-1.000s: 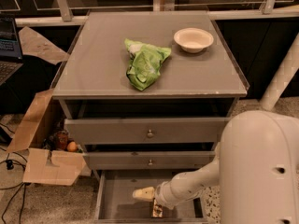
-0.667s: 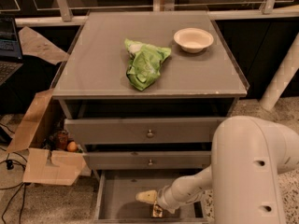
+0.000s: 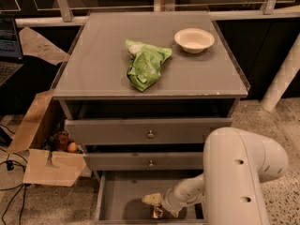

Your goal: Pick orange can from bottom drawer and place on counter

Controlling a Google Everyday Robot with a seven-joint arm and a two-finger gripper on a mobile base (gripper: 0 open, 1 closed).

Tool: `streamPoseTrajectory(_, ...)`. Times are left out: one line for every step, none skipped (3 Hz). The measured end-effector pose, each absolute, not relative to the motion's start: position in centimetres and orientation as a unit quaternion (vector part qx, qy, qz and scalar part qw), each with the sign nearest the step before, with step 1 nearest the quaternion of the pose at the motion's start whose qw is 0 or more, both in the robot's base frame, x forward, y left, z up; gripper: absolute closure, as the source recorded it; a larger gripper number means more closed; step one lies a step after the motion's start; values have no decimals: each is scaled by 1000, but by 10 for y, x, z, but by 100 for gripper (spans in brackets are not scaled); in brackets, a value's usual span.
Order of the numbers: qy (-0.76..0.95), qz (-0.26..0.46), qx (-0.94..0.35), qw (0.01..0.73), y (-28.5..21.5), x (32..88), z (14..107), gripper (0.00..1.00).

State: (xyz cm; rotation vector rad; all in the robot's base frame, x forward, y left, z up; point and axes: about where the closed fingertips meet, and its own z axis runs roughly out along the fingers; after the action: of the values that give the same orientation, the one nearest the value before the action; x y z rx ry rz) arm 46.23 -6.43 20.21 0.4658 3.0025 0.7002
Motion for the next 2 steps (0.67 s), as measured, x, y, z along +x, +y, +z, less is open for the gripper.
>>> streamPoseTrajectory(965,217,150,5,-70,473,184,0)
streamPoseTrajectory(963,225,152,5,-63,488,172,0)
